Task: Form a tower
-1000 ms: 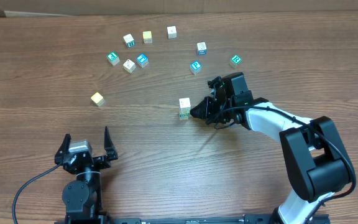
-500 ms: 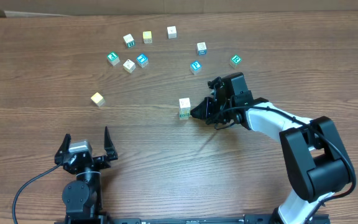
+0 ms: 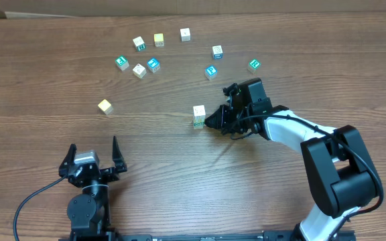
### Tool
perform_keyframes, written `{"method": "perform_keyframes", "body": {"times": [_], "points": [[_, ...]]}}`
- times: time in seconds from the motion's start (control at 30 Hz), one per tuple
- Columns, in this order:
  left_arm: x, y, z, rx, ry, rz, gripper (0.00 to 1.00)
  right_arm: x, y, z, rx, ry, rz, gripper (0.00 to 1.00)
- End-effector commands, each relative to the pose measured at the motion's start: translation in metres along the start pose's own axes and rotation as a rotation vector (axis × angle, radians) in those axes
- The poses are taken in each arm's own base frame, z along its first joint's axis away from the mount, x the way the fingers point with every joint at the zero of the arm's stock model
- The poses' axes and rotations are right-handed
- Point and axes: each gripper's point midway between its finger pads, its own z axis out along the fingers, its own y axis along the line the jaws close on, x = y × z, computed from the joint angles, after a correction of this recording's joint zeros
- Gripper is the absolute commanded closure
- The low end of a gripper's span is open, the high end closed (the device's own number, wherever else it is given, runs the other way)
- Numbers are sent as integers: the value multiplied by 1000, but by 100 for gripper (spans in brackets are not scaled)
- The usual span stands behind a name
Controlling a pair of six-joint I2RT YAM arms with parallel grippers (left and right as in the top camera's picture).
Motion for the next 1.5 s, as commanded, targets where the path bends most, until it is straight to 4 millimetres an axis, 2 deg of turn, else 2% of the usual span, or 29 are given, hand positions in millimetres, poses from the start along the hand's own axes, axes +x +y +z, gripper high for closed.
{"method": "perform_keyframes", "body": {"times": [0.0,1.07,1.47], "points": [[-1,-2,-1,11,-8,18,0,-1,8,-5,-10,-13,-26,96],[-1,-2,0,11,-8,18,0,2,10,-4,-15,-1,-27,96],[-1,-2,0,11,-8,18,0,-2,13,-4,-26,-19,-43,96]]}}
